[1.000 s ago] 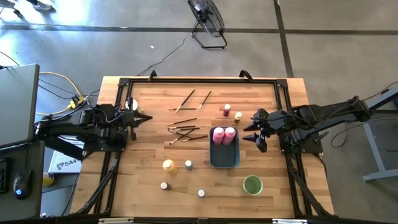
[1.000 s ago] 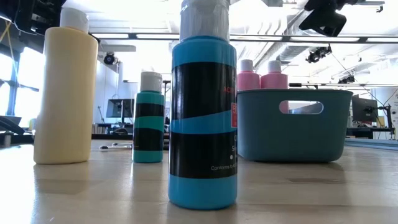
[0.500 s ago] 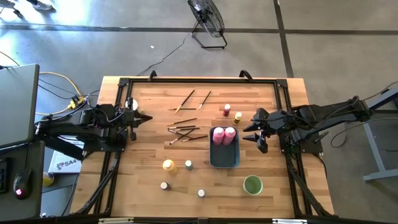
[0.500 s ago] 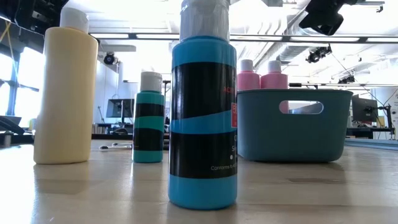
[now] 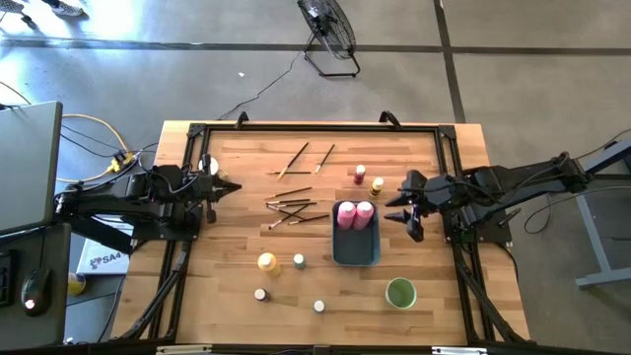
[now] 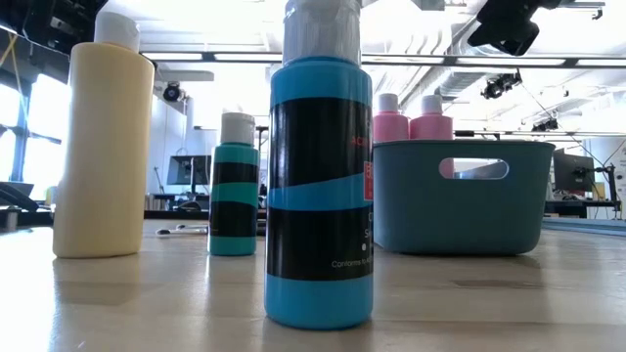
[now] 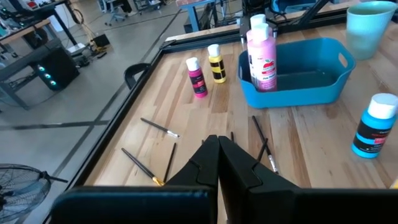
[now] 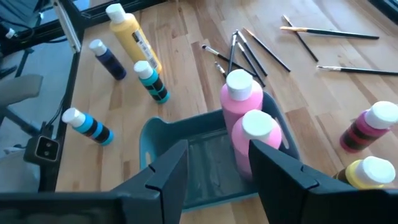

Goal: Pick & Place Paint Supplies
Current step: Move the small blue and black paint bottle to the center of the table

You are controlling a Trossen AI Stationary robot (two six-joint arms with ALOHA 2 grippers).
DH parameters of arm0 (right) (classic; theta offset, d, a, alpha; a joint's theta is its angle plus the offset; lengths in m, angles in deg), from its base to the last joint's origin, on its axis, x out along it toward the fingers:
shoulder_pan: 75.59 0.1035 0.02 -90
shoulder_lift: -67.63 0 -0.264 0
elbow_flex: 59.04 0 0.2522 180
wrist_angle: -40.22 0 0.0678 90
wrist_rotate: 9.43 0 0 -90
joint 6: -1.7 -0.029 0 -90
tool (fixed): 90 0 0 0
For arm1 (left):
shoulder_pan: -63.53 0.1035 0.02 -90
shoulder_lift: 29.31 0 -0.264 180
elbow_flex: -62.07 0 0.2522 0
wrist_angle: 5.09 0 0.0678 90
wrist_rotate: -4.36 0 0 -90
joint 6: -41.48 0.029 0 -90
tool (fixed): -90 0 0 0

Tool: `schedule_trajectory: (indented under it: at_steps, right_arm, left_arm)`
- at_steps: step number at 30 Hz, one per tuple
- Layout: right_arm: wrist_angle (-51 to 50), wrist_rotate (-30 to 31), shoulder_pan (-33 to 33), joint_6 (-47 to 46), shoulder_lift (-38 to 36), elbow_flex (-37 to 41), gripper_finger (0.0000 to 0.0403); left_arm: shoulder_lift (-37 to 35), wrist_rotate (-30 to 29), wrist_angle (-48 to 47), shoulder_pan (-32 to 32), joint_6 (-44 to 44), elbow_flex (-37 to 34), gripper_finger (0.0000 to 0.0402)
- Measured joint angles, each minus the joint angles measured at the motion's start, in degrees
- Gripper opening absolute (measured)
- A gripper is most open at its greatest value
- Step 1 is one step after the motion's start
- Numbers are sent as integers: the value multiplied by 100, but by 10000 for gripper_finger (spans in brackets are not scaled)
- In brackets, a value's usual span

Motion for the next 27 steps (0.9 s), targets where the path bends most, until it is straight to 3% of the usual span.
schedule_trajectory:
  at_steps: [8, 19, 27]
  right_arm:
    - [91, 123, 0, 9, 2, 0, 162]
    - [1245, 586, -2, 567, 22, 0, 162]
    - [1578, 566, -2, 924, 290, 0, 162]
  left_arm:
    - [1, 377, 0, -2, -139, 0, 0]
    - [0, 403, 0, -2, -650, 0, 0]
    - [1, 1276, -7, -2, -880, 0, 0]
